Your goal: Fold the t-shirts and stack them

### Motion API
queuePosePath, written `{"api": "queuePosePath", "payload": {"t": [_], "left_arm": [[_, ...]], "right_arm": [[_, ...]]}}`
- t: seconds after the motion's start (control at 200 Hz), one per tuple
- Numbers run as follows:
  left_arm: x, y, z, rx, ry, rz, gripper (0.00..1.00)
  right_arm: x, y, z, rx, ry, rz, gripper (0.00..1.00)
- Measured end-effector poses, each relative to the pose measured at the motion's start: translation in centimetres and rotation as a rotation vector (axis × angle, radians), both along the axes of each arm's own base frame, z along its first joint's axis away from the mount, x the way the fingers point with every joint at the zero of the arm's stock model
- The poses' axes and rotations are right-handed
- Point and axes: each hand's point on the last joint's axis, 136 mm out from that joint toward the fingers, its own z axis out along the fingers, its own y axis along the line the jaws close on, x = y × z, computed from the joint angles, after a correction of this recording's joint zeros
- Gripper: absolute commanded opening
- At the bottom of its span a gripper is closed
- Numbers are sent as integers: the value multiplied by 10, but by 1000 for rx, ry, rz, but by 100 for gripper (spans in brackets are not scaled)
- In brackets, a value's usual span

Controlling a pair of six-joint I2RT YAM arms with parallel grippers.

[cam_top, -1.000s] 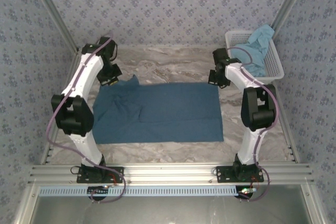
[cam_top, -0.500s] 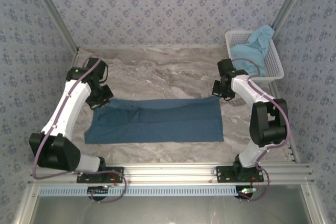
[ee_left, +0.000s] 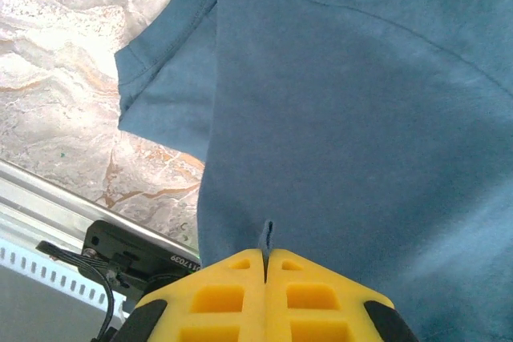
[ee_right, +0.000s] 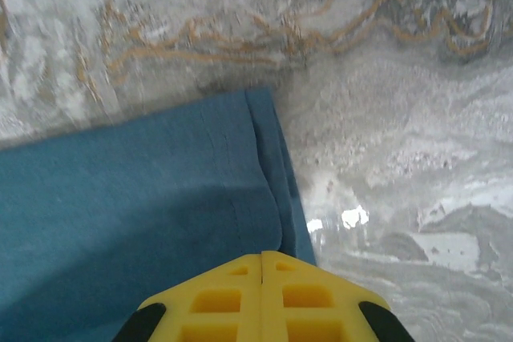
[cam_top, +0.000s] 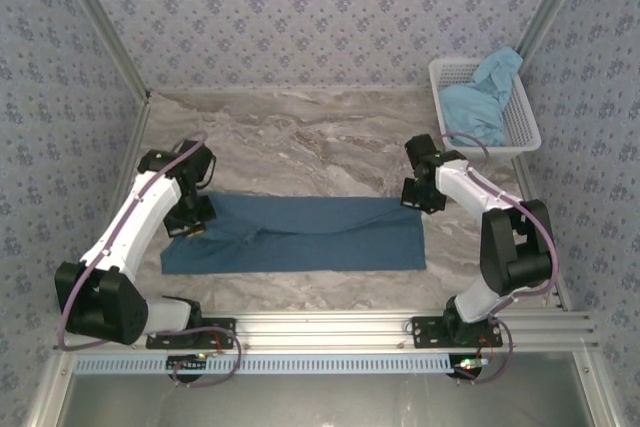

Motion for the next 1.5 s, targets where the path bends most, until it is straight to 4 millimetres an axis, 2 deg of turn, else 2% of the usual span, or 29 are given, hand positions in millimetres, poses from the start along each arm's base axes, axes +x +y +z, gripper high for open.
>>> {"api": "queuePosePath", "payload": {"t": [0.48,0.744,1.314,1.499], "left_arm": [[-17,-11,-17,31,51,-62,0],[-30,-19,-29,40,83,-72,0],[-43,-28,-43,11,116,-70,0],[-42,-32,-43,5,108,-73,0]], "right_arm": [[-15,-7,-3,-40,36,-20,0],[-17,-9,-3,-49,42,-24,0],[-18,-17,0,-86,28,-45,0],[-16,-20,2,-94,19,-53,0]]}}
